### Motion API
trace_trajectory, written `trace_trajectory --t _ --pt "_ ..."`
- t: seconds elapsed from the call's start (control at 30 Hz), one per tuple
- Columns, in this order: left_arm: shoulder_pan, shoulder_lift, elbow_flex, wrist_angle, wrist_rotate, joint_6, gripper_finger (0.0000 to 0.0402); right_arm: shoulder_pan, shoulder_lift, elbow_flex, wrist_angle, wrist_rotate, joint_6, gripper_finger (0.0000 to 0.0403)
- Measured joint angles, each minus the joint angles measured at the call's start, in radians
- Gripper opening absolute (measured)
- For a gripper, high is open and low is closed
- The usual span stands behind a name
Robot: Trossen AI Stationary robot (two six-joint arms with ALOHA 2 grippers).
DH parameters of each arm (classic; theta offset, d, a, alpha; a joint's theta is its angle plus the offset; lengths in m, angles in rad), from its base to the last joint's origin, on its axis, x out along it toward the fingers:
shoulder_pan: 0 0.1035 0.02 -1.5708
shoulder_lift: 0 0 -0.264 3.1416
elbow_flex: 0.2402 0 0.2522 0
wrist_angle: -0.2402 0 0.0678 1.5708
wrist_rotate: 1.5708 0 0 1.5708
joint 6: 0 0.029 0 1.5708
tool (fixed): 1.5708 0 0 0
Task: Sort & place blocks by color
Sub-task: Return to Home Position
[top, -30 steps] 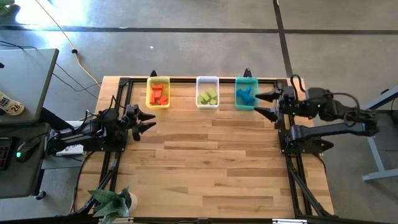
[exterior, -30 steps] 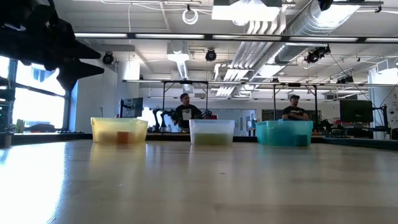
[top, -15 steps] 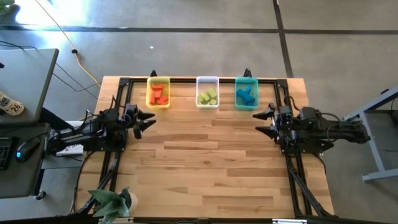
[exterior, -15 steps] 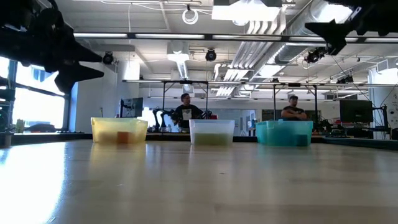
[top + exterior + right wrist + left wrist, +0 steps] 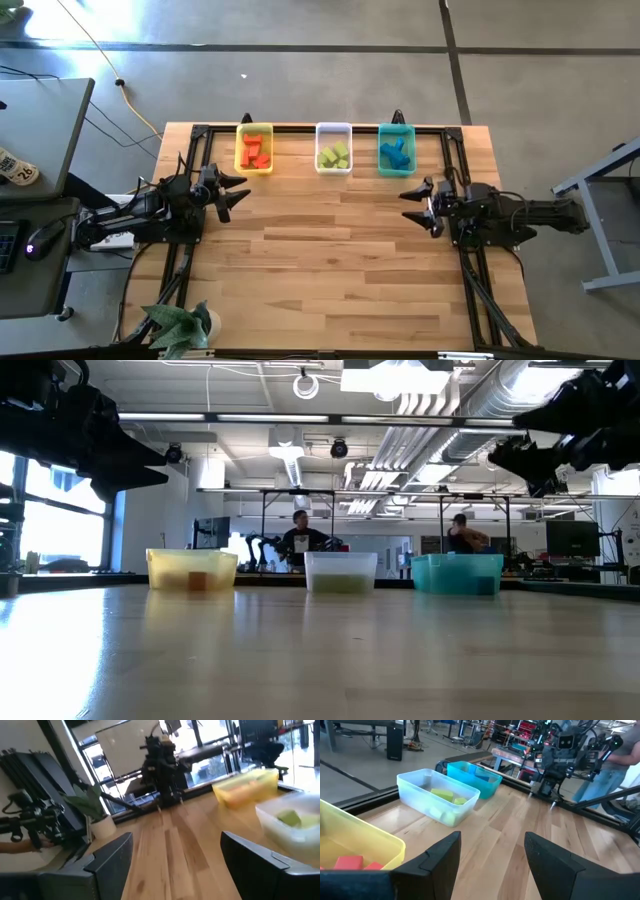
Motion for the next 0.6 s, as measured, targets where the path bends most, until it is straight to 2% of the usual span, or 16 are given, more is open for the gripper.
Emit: trace_trajectory --t 0.13,0.27,0.43,0.6 --pt "0.0 0.0 0.0 0.0 0.0 0.0 0.0209 0.0 0.001 -0.02 -0.005 0.045 0.045 0.0287" --pt "0.0 0.0 0.0 0.0 0.0 0.0 0.0209 0.0 0.002 -0.02 -0.019 0.111 -0.003 0.0287" --pt "0.0 0.0 0.0 0.0 0.0 0.0 0.0209 0.0 0.002 -0.02 -0.048 0.127 -0.068 0.0287" --pt "0.0 0.0 0.0 0.0 0.001 0.0 0.0209 0.0 0.002 -0.02 -0.054 0.126 -0.067 0.0287"
